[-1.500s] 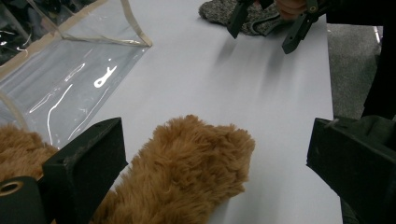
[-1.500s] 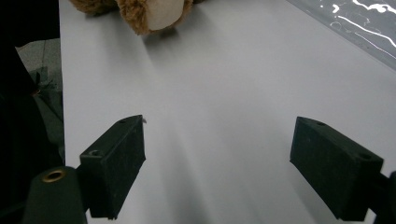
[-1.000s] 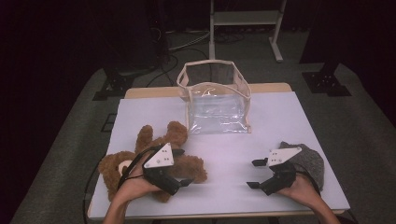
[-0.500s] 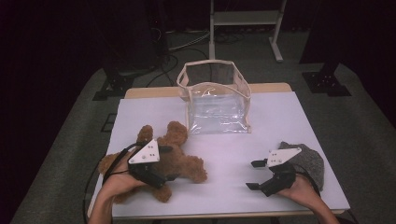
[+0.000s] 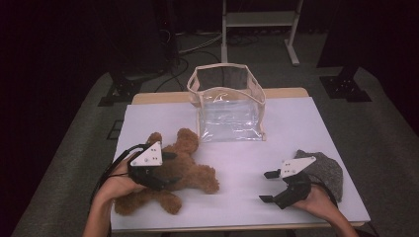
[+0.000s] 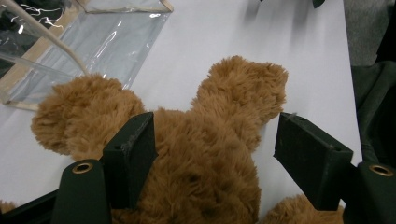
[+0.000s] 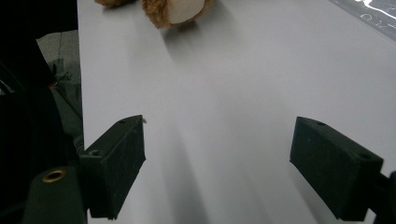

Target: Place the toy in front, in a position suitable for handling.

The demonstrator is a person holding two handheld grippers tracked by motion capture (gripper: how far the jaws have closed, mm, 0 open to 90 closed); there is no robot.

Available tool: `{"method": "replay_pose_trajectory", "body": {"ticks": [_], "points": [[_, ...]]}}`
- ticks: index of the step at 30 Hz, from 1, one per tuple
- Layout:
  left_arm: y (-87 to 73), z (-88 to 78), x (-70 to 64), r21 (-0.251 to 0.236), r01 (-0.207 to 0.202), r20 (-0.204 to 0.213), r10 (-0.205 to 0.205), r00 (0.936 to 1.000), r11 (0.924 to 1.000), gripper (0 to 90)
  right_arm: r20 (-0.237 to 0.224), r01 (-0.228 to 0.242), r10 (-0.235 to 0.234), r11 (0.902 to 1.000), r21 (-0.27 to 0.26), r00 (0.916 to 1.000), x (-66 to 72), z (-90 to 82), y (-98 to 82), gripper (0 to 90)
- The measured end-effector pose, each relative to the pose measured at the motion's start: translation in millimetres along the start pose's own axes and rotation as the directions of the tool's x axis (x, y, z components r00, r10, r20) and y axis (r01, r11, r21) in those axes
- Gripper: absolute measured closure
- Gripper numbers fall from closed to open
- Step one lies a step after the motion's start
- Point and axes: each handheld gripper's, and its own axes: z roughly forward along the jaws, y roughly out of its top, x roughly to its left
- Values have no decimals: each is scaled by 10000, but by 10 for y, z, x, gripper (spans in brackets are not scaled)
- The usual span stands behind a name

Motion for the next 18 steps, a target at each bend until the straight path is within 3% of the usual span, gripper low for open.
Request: {"method": "replay_pose_trajectory", "body": {"ticks": [4,7,10,18], "points": [[78,37,-10,23,-235,154,234,9996,9997,281,-64,26,-26,10000,84,10000,6,15,3,167],[187,143,-23,-135,-490,583,497,9971,9987,282,-74,59,-59,10000,64,10000,8,10,3,167],[249,345,-35,273,-803,1020,772,9918,9964,282,-60,53,-53,10000,36,10000,4,-2,-2,167],[298,646,8,1024,-775,1433,624,9877,9917,308,-130,66,-66,10000,12,9999,-1,-33,-14,168]]}}
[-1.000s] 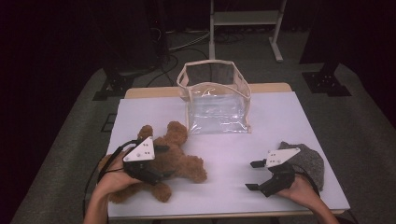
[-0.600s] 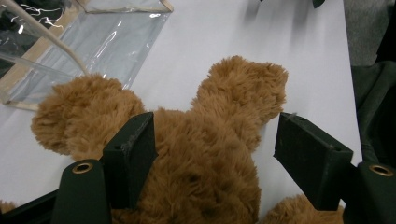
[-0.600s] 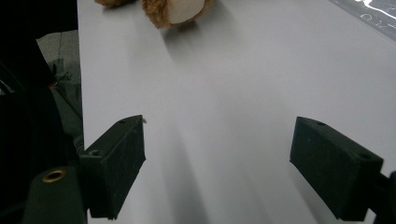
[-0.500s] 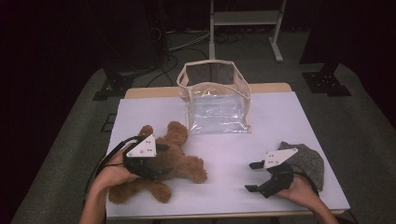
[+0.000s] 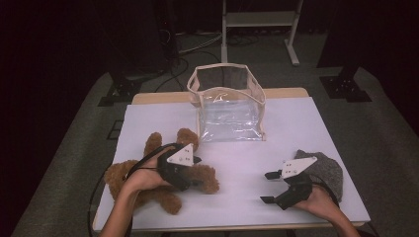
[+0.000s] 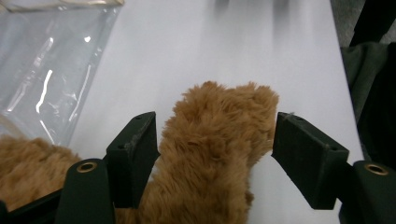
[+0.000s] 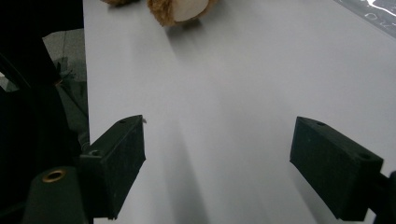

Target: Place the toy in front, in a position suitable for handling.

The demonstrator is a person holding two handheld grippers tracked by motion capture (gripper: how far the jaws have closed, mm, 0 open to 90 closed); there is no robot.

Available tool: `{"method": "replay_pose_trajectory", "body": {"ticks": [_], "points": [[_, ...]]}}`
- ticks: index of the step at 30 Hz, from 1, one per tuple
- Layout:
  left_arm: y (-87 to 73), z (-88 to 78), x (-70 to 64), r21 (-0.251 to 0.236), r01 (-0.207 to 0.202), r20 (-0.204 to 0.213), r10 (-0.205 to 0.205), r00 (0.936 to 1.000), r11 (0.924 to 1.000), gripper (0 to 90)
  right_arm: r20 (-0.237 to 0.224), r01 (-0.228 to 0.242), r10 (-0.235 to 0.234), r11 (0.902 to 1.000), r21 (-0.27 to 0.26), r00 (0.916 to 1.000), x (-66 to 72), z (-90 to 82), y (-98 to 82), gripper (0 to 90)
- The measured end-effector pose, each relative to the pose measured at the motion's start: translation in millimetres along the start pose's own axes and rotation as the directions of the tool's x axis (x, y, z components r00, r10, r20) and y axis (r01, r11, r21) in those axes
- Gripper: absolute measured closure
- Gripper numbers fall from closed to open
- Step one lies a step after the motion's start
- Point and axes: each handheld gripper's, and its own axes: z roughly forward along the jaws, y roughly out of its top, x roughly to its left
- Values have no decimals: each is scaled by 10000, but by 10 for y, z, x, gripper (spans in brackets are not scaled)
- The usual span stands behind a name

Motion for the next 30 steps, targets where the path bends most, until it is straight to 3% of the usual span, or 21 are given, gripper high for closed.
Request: {"method": "replay_pose_trajectory", "body": {"ticks": [3,10,14,18,22,25,27,30], "points": [[-10,87,28,203,132,159,-135,9998,9997,313,-37,-16,16,10000,11,10000,3,-6,-3,169],[74,170,72,702,-55,332,32,9994,9975,326,-230,70,-66,9998,174,9997,18,37,-1,169],[123,253,96,1648,-201,326,149,9994,9861,337,-294,104,-95,9995,298,9995,32,56,3,169],[127,320,72,2330,-448,336,381,9987,9714,486,-316,140,-130,9994,315,9994,34,51,-3,169],[103,332,8,2390,-868,247,833,9962,9671,690,-293,154,-146,9996,255,9995,31,31,-7,169],[78,278,9,1905,-748,29,756,9971,9788,735,-298,120,-114,9997,202,9995,35,23,-3,169],[56,217,28,1421,-315,-37,323,9995,9894,758,-289,136,-131,9998,172,9995,40,19,3,169],[32,154,33,957,-19,10,18,10000,9954,782,-283,140,-138,9999,74,9995,41,12,13,169]]}}
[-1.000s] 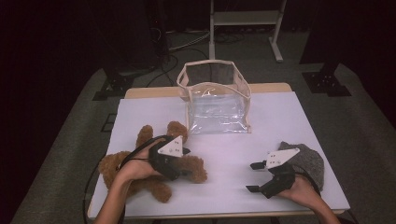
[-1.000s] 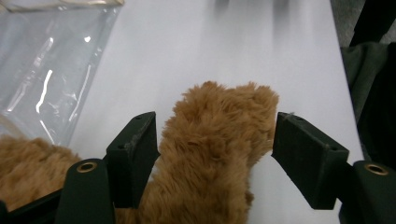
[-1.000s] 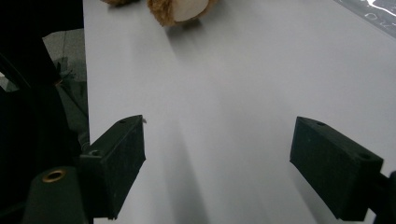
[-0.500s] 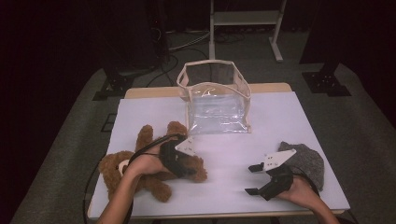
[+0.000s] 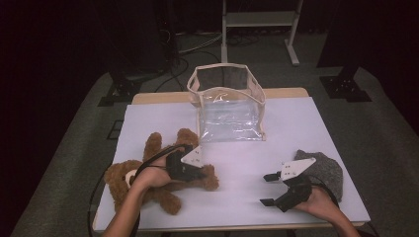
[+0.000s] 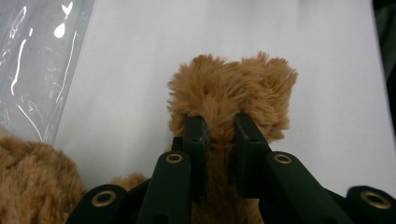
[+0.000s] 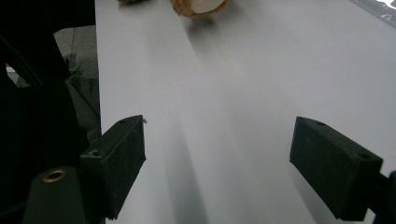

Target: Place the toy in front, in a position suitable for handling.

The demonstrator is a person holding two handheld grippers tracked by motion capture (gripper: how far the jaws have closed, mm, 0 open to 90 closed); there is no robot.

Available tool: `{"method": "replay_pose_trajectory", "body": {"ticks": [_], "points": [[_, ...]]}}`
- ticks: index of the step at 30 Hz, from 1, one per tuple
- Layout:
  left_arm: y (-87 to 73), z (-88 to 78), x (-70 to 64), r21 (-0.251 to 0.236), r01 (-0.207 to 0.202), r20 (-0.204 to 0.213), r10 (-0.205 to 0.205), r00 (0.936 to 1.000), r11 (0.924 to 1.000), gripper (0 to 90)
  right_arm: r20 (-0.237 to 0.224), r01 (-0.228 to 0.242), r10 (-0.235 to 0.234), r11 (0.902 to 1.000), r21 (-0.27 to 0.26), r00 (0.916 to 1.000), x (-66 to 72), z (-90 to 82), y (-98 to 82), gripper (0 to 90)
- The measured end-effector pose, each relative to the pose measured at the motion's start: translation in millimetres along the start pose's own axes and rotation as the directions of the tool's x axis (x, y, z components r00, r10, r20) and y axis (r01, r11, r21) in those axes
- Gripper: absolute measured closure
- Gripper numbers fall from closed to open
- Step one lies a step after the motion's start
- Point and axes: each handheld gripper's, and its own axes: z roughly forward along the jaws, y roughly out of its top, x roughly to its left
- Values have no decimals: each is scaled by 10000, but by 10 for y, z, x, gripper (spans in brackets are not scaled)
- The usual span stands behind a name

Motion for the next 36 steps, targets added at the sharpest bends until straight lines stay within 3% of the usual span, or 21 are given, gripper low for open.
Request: {"method": "replay_pose_trajectory", "body": {"ticks": [4,8,14,21,25,28,32,36], "points": [[-8,-31,-20,-267,43,-19,-44,10000,9996,787,-19,-58,58,9999,-142,10000,-7,-17,8,169],[-11,-58,-9,-844,463,-104,-474,9988,9954,788,39,-91,93,9993,-353,9999,-13,-68,21,169],[127,-43,22,-1533,546,283,-509,9983,9867,787,416,-75,100,9981,-610,9991,-50,-227,46,169],[599,219,26,-1914,-169,925,352,9951,9814,784,1220,-343,426,9970,-692,9916,-102,-618,-101,169],[986,441,-33,-2144,-777,1565,1127,9812,9737,781,1703,-608,704,9963,-609,9829,-124,-869,-232,169],[1290,637,-112,-2188,-1313,1983,1759,9642,9669,779,2002,-881,982,9944,-584,9748,-143,-1043,-329,169],[1545,839,-221,-2289,-1739,2467,2298,9414,9578,774,2348,-1220,1295,9914,-466,9634,-185,-1200,-459,169],[1662,997,-327,-1915,-2199,2765,2676,9230,9565,759,2506,-1464,1531,9882,-453,9559,-231,-1263,-552,169]]}}
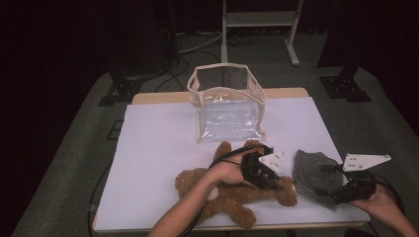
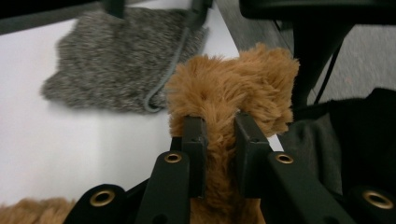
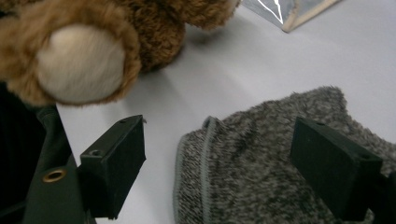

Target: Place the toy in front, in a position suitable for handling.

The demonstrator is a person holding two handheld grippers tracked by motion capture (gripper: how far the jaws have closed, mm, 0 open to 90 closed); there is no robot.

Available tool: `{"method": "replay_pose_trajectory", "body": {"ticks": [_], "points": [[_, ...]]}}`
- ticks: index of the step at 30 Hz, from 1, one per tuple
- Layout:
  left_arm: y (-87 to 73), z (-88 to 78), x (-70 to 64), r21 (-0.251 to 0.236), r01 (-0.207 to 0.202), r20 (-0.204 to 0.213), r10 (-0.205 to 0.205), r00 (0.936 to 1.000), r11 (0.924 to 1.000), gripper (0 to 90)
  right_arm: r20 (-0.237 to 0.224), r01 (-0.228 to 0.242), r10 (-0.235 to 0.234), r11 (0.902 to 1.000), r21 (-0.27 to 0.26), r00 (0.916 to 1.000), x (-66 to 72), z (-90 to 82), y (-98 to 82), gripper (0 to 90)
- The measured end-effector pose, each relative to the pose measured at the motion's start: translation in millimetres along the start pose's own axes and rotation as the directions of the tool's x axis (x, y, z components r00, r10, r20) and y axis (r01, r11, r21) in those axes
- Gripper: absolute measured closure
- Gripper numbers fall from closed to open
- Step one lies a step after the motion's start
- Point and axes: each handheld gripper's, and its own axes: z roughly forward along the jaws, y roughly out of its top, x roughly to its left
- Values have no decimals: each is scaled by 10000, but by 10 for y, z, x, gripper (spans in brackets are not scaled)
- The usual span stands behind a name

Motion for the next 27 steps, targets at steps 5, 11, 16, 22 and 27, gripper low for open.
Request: {"method": "replay_pose_trajectory", "body": {"ticks": [5,11,16,22,27], "points": [[9,-12,-22,127,111,-69,-110,9999,9999,658,57,-63,61,9994,332,10000,-109,112,19,174],[23,-254,-136,-339,81,-435,-95,9990,9994,548,269,-152,134,9976,669,9995,-303,360,118,229],[-127,-500,-265,-488,251,-895,-294,9956,9985,510,708,-444,368,9930,1093,9968,-427,542,109,277],[-435,-808,-443,-825,756,-1435,-869,9858,9937,492,816,-633,529,9894,1310,9953,-466,650,3,401],[-668,-1047,-650,-1063,1132,-1924,-1321,9724,9879,471,1016,-558,443,9921,1126,9938,-432,655,-60,532]]}}
